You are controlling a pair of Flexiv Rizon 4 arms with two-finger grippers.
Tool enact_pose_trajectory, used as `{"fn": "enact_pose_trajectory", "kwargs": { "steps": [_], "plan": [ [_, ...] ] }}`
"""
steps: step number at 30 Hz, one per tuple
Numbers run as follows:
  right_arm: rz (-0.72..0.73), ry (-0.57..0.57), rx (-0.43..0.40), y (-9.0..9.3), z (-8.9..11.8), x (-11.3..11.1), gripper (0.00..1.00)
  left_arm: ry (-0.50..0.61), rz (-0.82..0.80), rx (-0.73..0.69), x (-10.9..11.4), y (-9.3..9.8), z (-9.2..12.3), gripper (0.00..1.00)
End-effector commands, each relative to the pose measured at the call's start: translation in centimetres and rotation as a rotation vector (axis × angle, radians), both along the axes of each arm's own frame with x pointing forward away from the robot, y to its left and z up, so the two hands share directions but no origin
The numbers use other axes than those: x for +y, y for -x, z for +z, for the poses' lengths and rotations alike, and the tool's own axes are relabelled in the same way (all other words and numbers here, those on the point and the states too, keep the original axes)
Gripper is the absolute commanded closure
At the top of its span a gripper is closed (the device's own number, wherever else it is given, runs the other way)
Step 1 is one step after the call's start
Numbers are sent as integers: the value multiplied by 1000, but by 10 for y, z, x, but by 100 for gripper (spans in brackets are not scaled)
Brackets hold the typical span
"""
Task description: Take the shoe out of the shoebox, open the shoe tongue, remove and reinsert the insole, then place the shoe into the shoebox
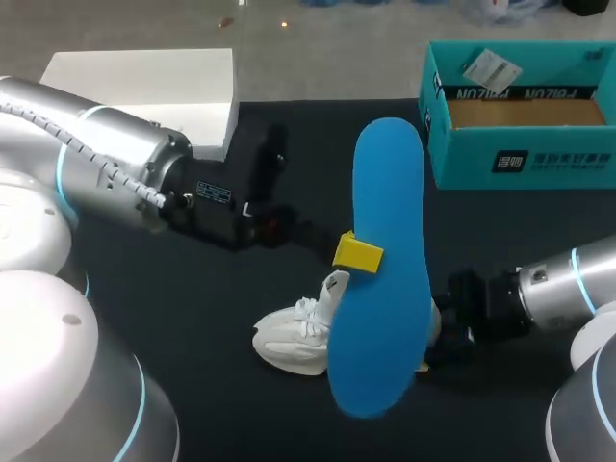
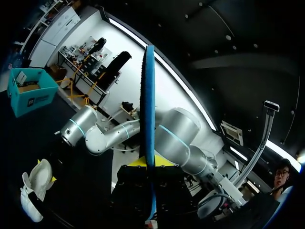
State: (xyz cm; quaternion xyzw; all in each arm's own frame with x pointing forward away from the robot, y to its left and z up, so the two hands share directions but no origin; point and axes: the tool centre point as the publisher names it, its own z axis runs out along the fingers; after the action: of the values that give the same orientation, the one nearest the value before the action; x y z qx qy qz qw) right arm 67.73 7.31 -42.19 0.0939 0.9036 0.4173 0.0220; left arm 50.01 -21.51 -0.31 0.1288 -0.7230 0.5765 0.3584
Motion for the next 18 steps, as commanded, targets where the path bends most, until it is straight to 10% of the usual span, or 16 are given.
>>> {"fn": "enact_pose_trajectory", "kwargs": {
  "steps": [1,18],
  "plan": [
    [-1,2,0,1,1,0,100,1,20,-39,5,3,11,100],
    [-1,2,0,1,1,0,100,42,45,-85,5,-2,26,100]
  ]
}}
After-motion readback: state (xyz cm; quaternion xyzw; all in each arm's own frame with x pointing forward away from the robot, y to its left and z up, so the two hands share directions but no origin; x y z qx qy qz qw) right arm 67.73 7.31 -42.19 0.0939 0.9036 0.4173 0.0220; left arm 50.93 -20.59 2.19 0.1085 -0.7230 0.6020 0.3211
